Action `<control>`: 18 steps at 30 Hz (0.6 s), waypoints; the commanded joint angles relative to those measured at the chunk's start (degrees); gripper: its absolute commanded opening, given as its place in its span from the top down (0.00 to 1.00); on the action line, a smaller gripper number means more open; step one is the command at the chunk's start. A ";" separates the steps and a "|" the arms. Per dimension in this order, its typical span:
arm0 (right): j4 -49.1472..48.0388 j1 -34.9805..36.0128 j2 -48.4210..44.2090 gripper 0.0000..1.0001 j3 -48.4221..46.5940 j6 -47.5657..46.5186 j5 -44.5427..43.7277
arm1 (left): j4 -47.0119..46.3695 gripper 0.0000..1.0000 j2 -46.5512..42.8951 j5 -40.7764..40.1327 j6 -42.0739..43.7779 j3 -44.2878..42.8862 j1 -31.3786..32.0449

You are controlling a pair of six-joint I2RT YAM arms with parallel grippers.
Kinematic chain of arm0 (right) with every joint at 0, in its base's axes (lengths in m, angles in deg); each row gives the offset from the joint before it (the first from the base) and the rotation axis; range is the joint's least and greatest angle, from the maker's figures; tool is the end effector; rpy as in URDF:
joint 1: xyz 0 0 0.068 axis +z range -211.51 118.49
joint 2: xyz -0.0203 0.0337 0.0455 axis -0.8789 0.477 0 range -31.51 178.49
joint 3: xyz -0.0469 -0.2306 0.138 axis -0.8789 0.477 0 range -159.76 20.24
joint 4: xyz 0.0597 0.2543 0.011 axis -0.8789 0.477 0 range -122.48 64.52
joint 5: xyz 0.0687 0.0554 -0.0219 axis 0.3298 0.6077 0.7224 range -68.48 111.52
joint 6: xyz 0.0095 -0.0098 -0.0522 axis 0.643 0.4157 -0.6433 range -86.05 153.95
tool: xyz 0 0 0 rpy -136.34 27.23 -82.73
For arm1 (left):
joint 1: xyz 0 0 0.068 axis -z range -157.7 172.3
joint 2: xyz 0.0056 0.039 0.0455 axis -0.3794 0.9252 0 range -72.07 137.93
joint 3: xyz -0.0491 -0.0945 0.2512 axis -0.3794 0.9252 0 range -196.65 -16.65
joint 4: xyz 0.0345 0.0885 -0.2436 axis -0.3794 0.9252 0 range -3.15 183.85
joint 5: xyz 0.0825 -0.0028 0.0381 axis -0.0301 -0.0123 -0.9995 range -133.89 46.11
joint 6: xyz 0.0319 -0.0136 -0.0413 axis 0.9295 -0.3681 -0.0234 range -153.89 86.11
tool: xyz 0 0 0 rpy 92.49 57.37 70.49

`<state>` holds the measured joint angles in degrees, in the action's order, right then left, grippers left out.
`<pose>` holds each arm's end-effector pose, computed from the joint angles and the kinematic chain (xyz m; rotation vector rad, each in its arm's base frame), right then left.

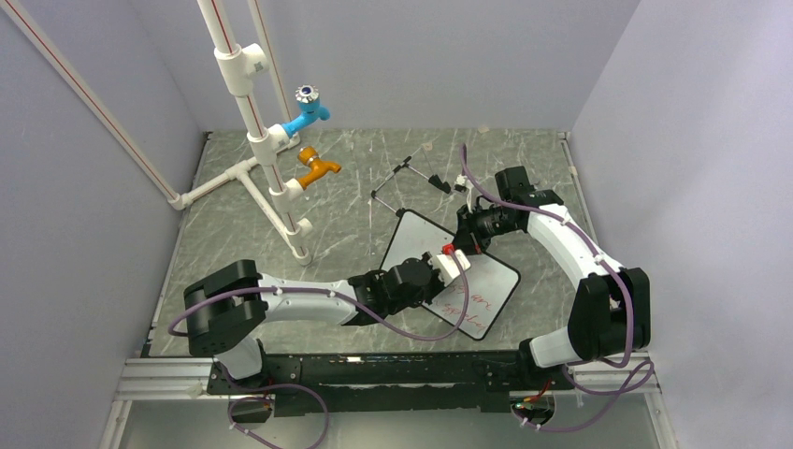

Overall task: Erase the whiteboard
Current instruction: Erase the center of the board with the whiteboard.

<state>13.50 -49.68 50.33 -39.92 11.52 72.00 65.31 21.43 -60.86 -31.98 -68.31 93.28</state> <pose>0.2577 0.0821 0.2507 -0.9448 2.2863 1.1113 0.1272 -0.3370 0.2209 0.9874 1.6750 -0.5258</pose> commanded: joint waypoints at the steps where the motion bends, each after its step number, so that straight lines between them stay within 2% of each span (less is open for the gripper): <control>1: -1.68 1.09 0.15 1.00 0.67 -7.60 1.64 | -3.17 1.00 1.66 0.42 -1.48 2.02 0.05; 12: -1.77 1.08 0.45 1.00 0.77 -7.49 1.55 | -0.93 1.00 4.93 -1.11 -8.58 8.62 3.90; 18: -1.85 1.13 0.66 1.00 0.75 -7.47 1.55 | -0.72 1.00 6.68 -3.19 -9.64 9.51 4.52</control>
<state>13.70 -49.68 50.68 -39.92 11.43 71.95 60.55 25.25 -62.32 -39.11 -60.42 98.11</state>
